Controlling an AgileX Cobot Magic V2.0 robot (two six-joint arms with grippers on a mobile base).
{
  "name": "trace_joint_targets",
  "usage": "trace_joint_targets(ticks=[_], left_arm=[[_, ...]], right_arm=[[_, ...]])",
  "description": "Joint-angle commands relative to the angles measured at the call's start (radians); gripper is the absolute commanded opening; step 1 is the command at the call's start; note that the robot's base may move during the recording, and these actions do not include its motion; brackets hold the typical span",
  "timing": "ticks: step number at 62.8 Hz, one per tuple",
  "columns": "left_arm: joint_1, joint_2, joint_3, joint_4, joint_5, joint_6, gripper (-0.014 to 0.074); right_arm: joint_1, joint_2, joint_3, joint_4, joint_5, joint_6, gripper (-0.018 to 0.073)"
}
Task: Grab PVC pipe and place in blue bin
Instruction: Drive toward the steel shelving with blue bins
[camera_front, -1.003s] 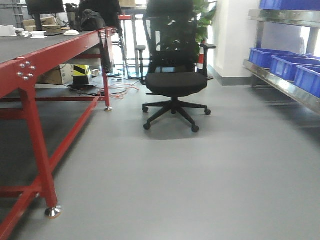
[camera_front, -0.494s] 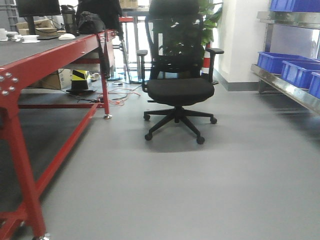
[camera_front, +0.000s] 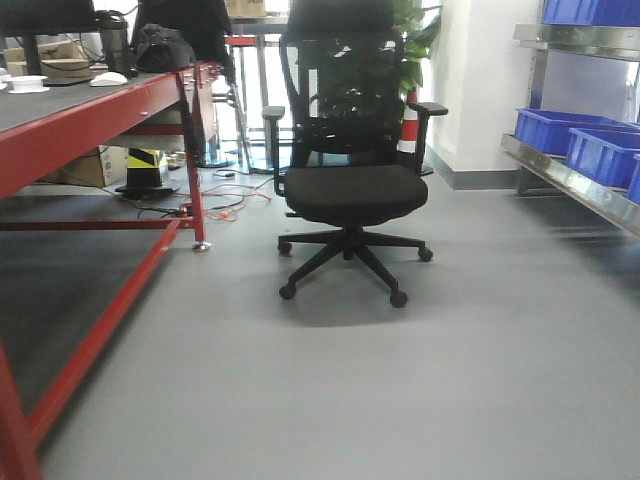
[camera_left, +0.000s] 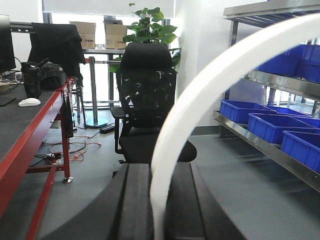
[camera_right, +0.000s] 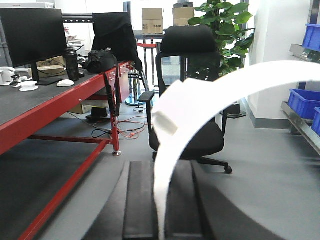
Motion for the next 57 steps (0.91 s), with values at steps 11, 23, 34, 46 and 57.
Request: trace_joint_targets(ticks=[11,23,34,46,57], left_arm=[[-0.007,-0.007,-0.003,-0.010,-0.032,0.000,-0.0111],[-0.007,-0.007,-0.003,-0.010,-0.032,0.000,-0.0111],[-0.007,-0.007,-0.003,-0.010,-0.032,0.000,-0.0111],[-0.007,-0.007,-0.003,-0.010,-0.032,0.000,-0.0111],[-0.007,-0.007,-0.003,-0.010,-0.032,0.000,-0.0111]], right_arm=[[-0.002,-0.003,-0.002,-0.012,-0.024,-0.005,-0.0163],[-0.002,-0.003,-0.002,-0.012,-0.024,-0.005,-0.0163],[-0.002,-0.003,-0.002,-0.012,-0.024,-0.005,-0.0163],[-0.002,-0.003,-0.002,-0.012,-0.024,-0.005,-0.0163],[-0.002,-0.003,-0.002,-0.012,-0.024,-0.005,-0.0163]])
